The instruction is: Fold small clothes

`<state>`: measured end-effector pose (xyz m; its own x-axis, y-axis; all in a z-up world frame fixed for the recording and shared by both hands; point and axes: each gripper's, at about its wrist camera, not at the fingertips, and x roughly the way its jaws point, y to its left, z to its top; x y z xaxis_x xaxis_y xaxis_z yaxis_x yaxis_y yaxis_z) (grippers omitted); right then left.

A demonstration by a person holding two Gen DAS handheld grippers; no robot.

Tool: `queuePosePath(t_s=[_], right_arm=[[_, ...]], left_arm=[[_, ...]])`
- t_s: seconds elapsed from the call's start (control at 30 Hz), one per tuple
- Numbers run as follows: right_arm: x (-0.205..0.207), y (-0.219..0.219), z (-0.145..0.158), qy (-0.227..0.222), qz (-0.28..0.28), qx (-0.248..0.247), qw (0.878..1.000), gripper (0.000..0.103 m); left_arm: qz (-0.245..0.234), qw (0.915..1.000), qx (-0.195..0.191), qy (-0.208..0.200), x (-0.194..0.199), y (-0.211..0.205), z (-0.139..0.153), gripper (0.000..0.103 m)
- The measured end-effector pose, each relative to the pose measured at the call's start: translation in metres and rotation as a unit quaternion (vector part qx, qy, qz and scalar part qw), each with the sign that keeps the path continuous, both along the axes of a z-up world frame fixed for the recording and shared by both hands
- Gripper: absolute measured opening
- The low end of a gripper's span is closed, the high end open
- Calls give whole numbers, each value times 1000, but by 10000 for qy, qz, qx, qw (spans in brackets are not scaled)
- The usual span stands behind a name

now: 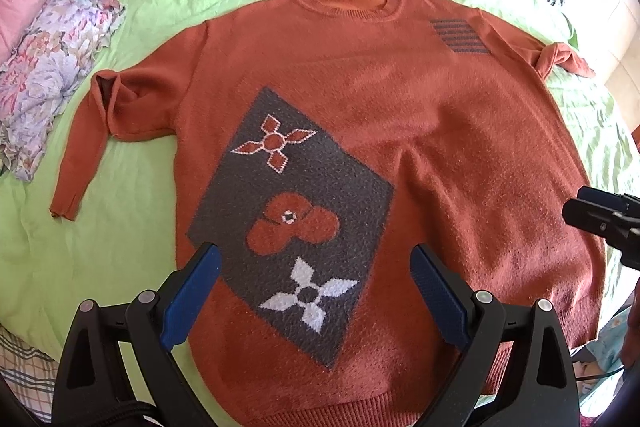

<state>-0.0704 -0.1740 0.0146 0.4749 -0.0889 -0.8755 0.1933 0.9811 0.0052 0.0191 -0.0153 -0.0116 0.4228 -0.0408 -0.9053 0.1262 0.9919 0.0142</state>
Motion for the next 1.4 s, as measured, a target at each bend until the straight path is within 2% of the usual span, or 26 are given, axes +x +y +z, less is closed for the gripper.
queuePosePath(t_s=[0.3, 0.43, 0.6, 0.87, 1.0, 1.2, 1.33, 1.4], right_arm=[[7, -42, 13, -232, -430, 126, 9987, 70], [8, -74, 28, -467, -699, 119, 9964, 70], [8, -129, 52, -541, -1228, 3, 9910, 70], [10, -228, 93, -825, -2058, 56, 9751, 70], [20, -266, 104, -847, -2342, 19, 9685, 70], [67, -316, 115, -873, -2707, 82, 9587, 71], [97, -358, 114, -938, -3066, 297, 9467, 71], [107, -385, 111, -931, -3354, 368, 9368, 71]], left_arm=[[88, 9998, -75, 175, 24, -7, -5, 96], [189, 9995, -114, 230, 41, -11, -6, 97], [316, 9991, -203, 190, 61, -15, -5, 97], [439, 9988, -197, 86, 94, -20, -1, 97], [545, 9981, -265, 66, 111, -19, 1, 97], [559, 9981, -153, 194, 124, -25, -6, 97], [573, 9977, -93, 344, 130, -29, -14, 97], [587, 9973, -85, 425, 134, -33, -19, 97]])
